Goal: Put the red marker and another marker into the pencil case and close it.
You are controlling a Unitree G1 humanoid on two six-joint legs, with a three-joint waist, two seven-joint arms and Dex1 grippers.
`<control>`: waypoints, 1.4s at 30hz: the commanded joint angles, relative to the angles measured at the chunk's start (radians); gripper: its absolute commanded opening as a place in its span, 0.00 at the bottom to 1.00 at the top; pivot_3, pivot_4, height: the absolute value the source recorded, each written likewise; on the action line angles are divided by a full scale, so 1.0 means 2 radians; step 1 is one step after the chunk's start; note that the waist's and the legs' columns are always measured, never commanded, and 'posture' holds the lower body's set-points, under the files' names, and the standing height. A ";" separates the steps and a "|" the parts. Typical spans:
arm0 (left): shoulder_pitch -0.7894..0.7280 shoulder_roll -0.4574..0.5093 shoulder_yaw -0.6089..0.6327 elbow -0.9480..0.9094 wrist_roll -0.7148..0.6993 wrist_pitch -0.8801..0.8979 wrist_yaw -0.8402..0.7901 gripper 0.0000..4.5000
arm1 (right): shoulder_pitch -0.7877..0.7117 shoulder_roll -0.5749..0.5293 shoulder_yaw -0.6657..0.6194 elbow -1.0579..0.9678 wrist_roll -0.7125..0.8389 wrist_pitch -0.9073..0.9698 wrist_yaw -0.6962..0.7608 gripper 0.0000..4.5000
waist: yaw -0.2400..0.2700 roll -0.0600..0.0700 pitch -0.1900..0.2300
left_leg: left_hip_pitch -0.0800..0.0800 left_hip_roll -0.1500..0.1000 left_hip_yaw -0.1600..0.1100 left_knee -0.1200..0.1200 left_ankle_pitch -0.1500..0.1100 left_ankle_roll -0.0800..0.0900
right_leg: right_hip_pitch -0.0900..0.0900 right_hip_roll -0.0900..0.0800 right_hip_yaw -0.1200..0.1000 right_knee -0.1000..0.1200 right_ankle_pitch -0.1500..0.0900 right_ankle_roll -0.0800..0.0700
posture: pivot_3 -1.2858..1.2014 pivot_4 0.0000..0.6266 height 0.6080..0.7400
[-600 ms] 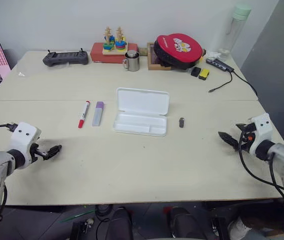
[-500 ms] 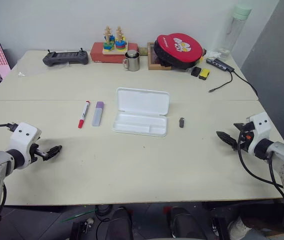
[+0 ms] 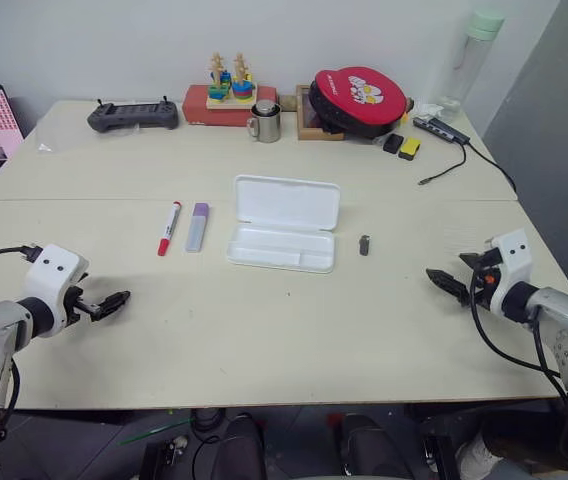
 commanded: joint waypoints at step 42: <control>-0.119 -0.164 -0.083 -0.227 -0.185 0.059 -0.083 1.00 | -0.316 0.146 0.315 0.174 -0.100 -0.002 0.142 0.99 | -0.001 0.000 0.000 | -0.001 0.000 -0.002 0.001 0.000 0.000 | 0.001 0.001 -0.001 0.000 0.002 0.002 | 0.52 0.24 1.00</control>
